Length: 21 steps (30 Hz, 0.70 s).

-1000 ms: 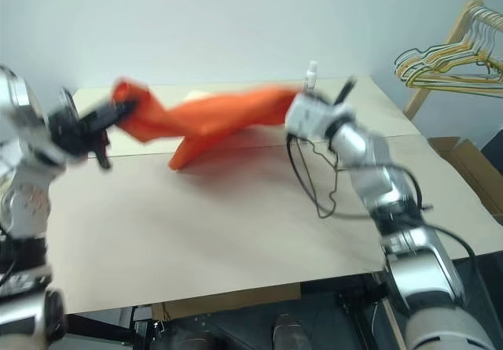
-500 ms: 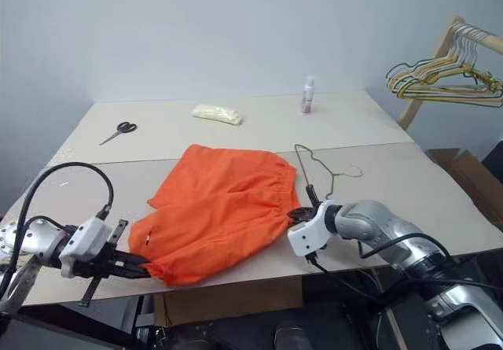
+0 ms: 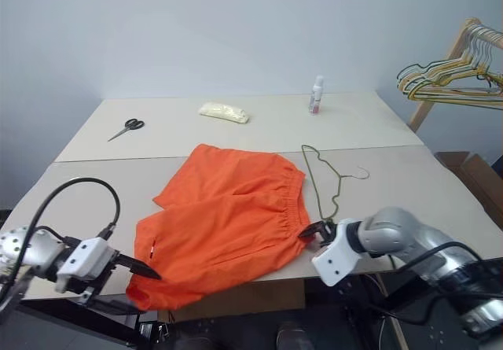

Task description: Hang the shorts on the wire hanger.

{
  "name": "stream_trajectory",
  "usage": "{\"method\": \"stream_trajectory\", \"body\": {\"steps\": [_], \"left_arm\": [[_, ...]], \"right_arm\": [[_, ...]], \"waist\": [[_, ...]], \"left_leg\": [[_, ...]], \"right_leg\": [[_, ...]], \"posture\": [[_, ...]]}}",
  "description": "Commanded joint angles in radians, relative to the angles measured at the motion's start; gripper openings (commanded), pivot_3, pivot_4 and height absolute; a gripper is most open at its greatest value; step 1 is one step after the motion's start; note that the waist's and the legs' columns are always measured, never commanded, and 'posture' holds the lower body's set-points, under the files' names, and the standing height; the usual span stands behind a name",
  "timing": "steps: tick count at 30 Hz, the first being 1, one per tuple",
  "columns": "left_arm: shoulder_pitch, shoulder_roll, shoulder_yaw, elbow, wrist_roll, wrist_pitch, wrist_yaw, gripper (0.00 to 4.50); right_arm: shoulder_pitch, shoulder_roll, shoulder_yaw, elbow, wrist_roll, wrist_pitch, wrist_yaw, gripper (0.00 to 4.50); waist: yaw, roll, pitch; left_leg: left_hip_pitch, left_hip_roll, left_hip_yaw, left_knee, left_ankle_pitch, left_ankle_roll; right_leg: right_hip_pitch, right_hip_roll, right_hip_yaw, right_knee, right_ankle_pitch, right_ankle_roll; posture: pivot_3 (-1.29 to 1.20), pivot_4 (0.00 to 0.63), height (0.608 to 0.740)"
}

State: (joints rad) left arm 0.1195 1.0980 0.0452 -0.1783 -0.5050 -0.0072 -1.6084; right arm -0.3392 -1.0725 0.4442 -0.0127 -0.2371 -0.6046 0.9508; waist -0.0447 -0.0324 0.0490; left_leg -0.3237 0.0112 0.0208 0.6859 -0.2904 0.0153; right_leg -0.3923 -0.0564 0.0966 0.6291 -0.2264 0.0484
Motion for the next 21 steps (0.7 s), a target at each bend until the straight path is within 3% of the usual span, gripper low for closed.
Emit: {"method": "stream_trajectory", "body": {"steps": [1,3,6,12,14,19,21], "left_arm": [[0.013,0.055,0.06,0.009,-0.044,-0.038,-0.006,3.92],[0.015,0.08,0.086,0.043,-0.049,-0.046,-0.006,4.46],[-0.024,0.056,0.122,0.064,-0.088,-0.013,0.003,4.46],[-0.188,-0.102,0.179,0.009,-0.294,0.176,0.135,4.46],[-0.217,-0.136,0.184,-0.036,-0.353,0.241,0.17,4.46],[-0.272,-0.203,0.169,-0.103,-0.375,0.294,0.223,4.46],[-0.286,-0.214,0.154,-0.113,-0.361,0.303,0.226,4.46]], "right_arm": [[-0.004,-0.029,-0.121,-0.06,0.173,0.094,0.052,4.42],[-0.017,-0.017,-0.189,-0.07,0.268,0.271,0.068,4.5],[-0.06,0.025,-0.245,-0.073,0.323,0.539,0.049,4.5],[-0.218,0.269,-0.255,0.035,0.255,1.133,-0.175,4.5],[-0.223,0.337,-0.242,0.07,0.23,1.225,-0.236,4.5],[-0.182,0.426,-0.266,0.114,0.228,1.258,-0.298,4.5],[-0.168,0.433,-0.267,0.138,0.221,1.267,-0.311,4.5]], "waist": [[-0.001,0.0,0.0],[-0.003,0.0,0.0],[0.001,0.0,0.0],[0.002,-0.001,0.0],[0.003,-0.002,-0.001],[0.004,-0.002,-0.002],[0.003,-0.001,-0.002]], "left_leg": [[0.001,0.001,0.001,0.0,0.0,0.0],[0.002,0.002,0.001,0.0,0.0,0.0],[0.003,0.003,0.003,-0.001,0.0,0.0],[0.0,0.003,0.003,-0.001,0.0,0.0],[-0.005,0.002,0.003,-0.001,0.0,0.0],[-0.032,-0.005,0.001,0.0,0.0,-0.001],[-0.034,-0.005,0.0,0.0,0.0,0.0]], "right_leg": [[0.0,0.0,0.0,0.0,0.0,0.0],[0.001,0.001,0.001,0.0,0.0,0.0],[0.0,0.002,0.001,0.0,0.0,0.0],[-0.002,0.003,0.001,0.001,0.001,0.001],[-0.006,0.003,0.0,0.001,0.005,0.005],[-0.034,0.002,0.001,0.001,0.013,-0.002],[-0.034,0.002,0.0,0.001,0.013,-0.002]], "posture": [[0.02,0.0,0.74],[0.03,0.0,0.74],[0.03,0.0,0.74],[0.03,0.0,0.74],[0.02,0.0,0.74],[0.01,0.0,0.74],[0.01,0.0,0.74]]}}
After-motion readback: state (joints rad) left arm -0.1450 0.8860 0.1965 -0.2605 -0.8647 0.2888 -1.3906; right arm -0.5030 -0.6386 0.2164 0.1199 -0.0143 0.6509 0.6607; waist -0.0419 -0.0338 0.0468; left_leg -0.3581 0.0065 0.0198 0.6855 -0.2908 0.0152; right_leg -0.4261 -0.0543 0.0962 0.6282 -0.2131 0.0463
